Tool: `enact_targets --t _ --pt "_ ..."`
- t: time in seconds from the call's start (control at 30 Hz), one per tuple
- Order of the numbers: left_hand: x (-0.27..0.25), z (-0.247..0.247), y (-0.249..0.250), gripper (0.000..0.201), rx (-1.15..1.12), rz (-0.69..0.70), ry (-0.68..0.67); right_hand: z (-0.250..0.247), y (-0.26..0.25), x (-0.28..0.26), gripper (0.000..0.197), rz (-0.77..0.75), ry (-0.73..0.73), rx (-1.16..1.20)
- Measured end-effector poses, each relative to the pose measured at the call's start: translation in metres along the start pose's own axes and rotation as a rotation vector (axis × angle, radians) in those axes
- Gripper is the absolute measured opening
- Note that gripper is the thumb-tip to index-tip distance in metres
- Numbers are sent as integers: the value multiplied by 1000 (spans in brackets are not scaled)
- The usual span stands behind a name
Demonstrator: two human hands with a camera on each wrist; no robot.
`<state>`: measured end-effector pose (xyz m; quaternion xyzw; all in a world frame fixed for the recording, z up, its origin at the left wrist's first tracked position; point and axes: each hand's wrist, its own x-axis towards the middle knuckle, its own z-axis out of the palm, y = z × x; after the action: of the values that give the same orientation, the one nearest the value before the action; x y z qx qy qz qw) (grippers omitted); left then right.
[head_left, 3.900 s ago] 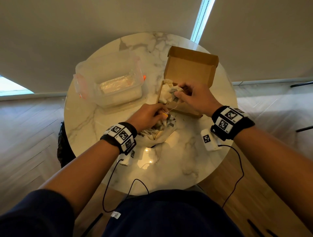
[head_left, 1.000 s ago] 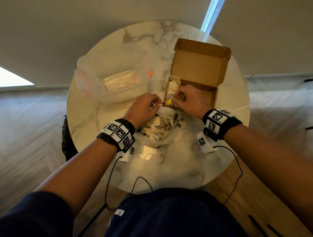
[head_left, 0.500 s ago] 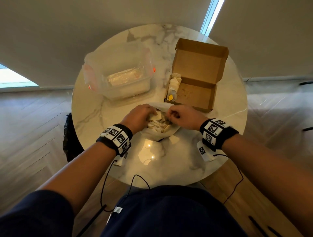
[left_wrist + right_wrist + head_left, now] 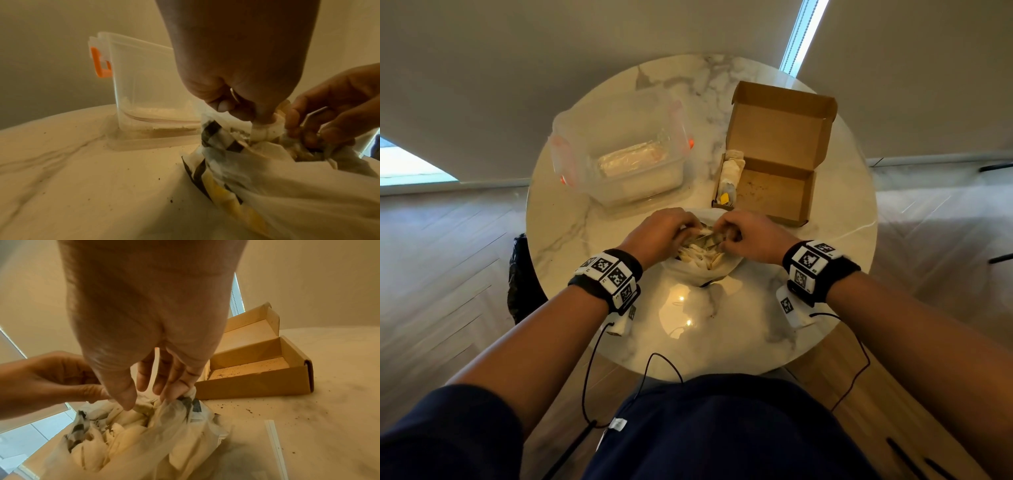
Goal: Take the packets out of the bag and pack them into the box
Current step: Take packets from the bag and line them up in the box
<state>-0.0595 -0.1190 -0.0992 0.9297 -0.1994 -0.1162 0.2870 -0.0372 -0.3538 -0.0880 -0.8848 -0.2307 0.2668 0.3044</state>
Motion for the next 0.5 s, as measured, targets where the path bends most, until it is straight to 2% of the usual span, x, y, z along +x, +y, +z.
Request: enact_targets --t 0.07,0.13,0.4,0.5 --pt "1 -5 5 19 -15 36 -7 0 -3 2 43 -18 4 -29" --pt "2 -9 9 21 -38 48 5 0 -7 4 44 -40 14 -29" --pt "6 -8 12 22 -74 -1 -6 1 -6 5 12 -35 84 -5" --pt "5 -3 8 21 -68 -77 -80 2 2 4 11 9 127 55"
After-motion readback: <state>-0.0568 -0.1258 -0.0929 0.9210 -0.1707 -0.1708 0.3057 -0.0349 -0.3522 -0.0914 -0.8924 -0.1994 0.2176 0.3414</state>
